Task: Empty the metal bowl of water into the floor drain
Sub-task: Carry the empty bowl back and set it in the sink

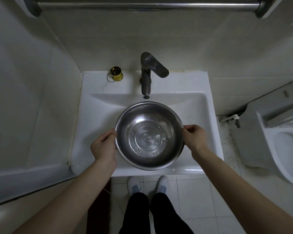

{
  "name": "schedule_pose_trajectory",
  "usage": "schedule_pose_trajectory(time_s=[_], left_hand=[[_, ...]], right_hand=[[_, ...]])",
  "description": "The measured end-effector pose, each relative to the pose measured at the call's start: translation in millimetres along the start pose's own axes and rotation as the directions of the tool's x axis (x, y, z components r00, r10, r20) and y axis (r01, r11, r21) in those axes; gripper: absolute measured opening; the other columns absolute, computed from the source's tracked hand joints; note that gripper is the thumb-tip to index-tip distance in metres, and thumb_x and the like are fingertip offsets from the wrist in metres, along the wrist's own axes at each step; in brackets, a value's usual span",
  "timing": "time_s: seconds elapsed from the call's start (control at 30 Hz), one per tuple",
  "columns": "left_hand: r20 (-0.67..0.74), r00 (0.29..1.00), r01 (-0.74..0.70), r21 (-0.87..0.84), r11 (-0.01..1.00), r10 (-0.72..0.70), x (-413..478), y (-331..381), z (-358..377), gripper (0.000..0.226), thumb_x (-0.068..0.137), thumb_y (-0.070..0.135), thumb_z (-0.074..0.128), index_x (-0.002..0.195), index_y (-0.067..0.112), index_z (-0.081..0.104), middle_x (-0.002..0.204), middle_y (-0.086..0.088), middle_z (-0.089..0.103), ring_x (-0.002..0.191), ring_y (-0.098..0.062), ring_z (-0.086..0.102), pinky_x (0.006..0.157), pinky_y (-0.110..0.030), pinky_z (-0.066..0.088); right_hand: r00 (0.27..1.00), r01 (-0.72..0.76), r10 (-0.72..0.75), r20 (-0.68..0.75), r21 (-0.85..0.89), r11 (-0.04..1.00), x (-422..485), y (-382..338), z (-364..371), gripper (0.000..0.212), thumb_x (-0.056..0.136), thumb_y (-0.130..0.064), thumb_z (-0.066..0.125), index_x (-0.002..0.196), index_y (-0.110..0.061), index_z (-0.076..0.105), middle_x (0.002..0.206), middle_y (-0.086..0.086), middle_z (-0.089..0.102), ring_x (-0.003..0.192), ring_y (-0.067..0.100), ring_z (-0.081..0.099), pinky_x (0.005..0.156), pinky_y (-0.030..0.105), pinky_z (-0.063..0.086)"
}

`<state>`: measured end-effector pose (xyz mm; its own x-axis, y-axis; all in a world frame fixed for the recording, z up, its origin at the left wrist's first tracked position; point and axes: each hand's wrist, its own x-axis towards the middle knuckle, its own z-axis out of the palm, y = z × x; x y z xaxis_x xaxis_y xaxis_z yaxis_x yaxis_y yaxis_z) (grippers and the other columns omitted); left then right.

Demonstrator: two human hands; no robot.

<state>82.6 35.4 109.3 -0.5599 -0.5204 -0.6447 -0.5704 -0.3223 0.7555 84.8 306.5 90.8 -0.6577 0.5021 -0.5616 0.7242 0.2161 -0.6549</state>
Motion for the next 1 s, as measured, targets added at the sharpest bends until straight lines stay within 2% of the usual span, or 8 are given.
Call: schedule_pose_trajectory(time_s=[0.2, 0.3, 0.4, 0.5, 0.77, 0.9, 1.0], left_hand=[[-0.013, 1.000, 0.013, 0.027, 1.000, -0.013, 10, -2, 9, 0.019, 0.084, 0.005, 0.077, 0.103, 0.010, 0.078, 0.107, -0.008, 0.077, 0.092, -0.021, 0.071, 0.092, -0.040, 0.060], [-0.022, 1.000, 0.009, 0.034, 0.999, -0.009, 16, -3, 13, 0.021, 0.085, 0.005, 0.077, 0.105, 0.008, 0.078, 0.107, -0.010, 0.077, 0.096, -0.025, 0.071, 0.097, -0.045, 0.058], [-0.022, 1.000, 0.006, 0.045, 0.999, -0.005, 22, -4, 17, 0.022, 0.085, 0.006, 0.077, 0.107, 0.006, 0.078, 0.109, -0.014, 0.077, 0.091, -0.020, 0.069, 0.098, -0.046, 0.057], [-0.026, 1.000, 0.009, 0.062, 0.998, -0.007, 30, -6, 20, 0.022, 0.085, 0.006, 0.076, 0.107, 0.007, 0.078, 0.109, -0.013, 0.077, 0.096, -0.022, 0.071, 0.099, -0.047, 0.057], [-0.053, 0.998, 0.036, 0.075, 0.997, -0.032, 49, -14, 31, 0.016, 0.084, 0.003, 0.077, 0.099, 0.009, 0.079, 0.094, -0.004, 0.077, 0.078, -0.015, 0.069, 0.091, -0.038, 0.061], [-0.080, 0.996, 0.038, 0.087, 0.995, -0.031, 61, -25, 36, 0.019, 0.085, 0.001, 0.075, 0.103, 0.004, 0.077, 0.100, -0.012, 0.077, 0.077, -0.017, 0.067, 0.093, -0.042, 0.060], [-0.086, 0.996, 0.044, 0.094, 0.995, -0.036, 69, -30, 39, 0.020, 0.084, 0.001, 0.075, 0.104, 0.002, 0.077, 0.101, -0.014, 0.077, 0.081, -0.021, 0.068, 0.094, -0.046, 0.059]], right_hand=[[1.000, -0.019, 0.019, -0.003, 0.004, 1.000, 9, -5, 7, 0.018, 0.093, -0.030, 0.067, 0.102, -0.015, 0.072, 0.092, 0.002, 0.073, 0.087, 0.022, 0.068, 0.073, 0.033, 0.052], [1.000, -0.027, 0.027, -0.005, 0.004, 1.000, 14, -8, 10, 0.017, 0.091, -0.029, 0.068, 0.100, -0.015, 0.072, 0.090, 0.003, 0.073, 0.085, 0.023, 0.069, 0.072, 0.033, 0.054], [0.999, -0.031, 0.031, -0.009, -0.002, 1.000, 19, -10, 15, 0.015, 0.091, -0.028, 0.068, 0.097, -0.015, 0.073, 0.087, 0.002, 0.073, 0.082, 0.023, 0.069, 0.070, 0.033, 0.055], [0.999, -0.043, 0.043, -0.007, -0.011, 0.999, 25, -11, 21, 0.015, 0.089, -0.028, 0.067, 0.095, -0.016, 0.074, 0.085, 0.002, 0.074, 0.082, 0.023, 0.070, 0.070, 0.033, 0.055], [0.997, -0.077, 0.077, 0.000, -0.016, 0.997, 42, -7, 35, 0.018, 0.087, -0.031, 0.067, 0.096, -0.018, 0.074, 0.088, 0.001, 0.075, 0.085, 0.024, 0.071, 0.071, 0.032, 0.055], [0.994, -0.105, 0.105, 0.000, -0.011, 0.994, 51, -5, 41, 0.017, 0.089, -0.029, 0.068, 0.100, -0.017, 0.073, 0.091, 0.001, 0.075, 0.086, 0.024, 0.071, 0.067, 0.029, 0.051], [0.993, -0.119, 0.119, -0.001, -0.023, 0.993, 58, -3, 46, 0.016, 0.088, -0.027, 0.068, 0.100, -0.017, 0.073, 0.091, 0.001, 0.075, 0.087, 0.024, 0.072, 0.073, 0.033, 0.057]])
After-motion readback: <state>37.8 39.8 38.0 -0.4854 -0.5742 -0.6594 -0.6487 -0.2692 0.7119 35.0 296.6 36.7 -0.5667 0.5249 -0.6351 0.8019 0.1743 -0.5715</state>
